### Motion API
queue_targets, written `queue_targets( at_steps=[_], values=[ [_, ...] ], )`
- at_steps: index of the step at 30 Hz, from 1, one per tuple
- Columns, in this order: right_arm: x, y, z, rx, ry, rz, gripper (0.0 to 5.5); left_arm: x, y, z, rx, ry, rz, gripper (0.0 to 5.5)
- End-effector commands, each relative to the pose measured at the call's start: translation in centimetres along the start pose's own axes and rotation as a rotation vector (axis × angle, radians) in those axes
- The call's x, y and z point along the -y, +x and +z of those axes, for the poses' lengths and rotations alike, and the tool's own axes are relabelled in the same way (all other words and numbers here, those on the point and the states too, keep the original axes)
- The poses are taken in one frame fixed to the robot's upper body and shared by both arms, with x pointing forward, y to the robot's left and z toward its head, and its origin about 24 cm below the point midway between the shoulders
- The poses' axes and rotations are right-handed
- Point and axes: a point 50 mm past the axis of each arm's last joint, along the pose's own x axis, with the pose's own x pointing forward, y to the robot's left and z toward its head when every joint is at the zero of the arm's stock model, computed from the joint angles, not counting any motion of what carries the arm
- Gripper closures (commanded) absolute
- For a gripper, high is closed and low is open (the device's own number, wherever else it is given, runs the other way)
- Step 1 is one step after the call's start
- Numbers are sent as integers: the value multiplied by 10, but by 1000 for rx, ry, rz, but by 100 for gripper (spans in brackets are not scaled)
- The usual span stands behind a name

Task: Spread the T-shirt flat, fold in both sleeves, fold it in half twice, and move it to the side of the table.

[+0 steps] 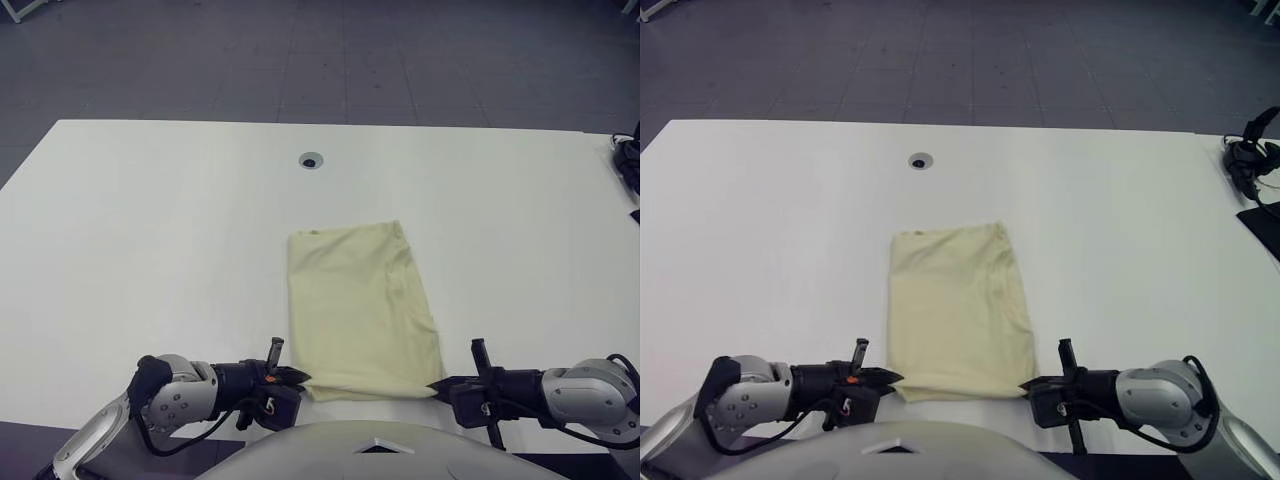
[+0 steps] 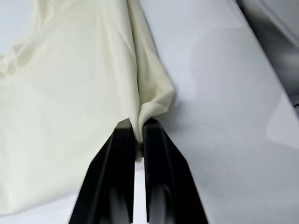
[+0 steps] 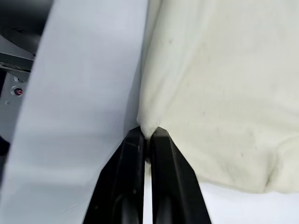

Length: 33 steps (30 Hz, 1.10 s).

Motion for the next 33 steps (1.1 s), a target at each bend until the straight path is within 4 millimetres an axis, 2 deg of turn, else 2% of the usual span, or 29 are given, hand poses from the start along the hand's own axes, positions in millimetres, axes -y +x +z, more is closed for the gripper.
queue_targets(
  at_steps=[1, 10, 17, 21, 24, 27, 33],
  values=[
    [4, -15, 4, 30, 18, 37, 550, -7, -14, 15, 93, -15, -10, 543],
    [11, -49, 19, 155, 83, 154, 550, -19, -49, 38, 291, -76, -69, 543],
    [12, -67, 33, 245, 119, 222, 550, -26, -64, 35, 322, -111, -100, 543],
    [24, -78, 42, 319, 140, 237, 550, -26, -67, 33, 360, -159, -117, 543],
    [40, -80, 42, 318, 141, 237, 550, -31, -68, 24, 393, -231, -99, 543],
    [59, -76, 36, 314, 133, 189, 550, -35, -66, 6, 411, -327, -111, 543],
    [96, -50, 15, 277, 223, 220, 550, -46, -56, -37, 388, -500, -124, 543]
  ],
)
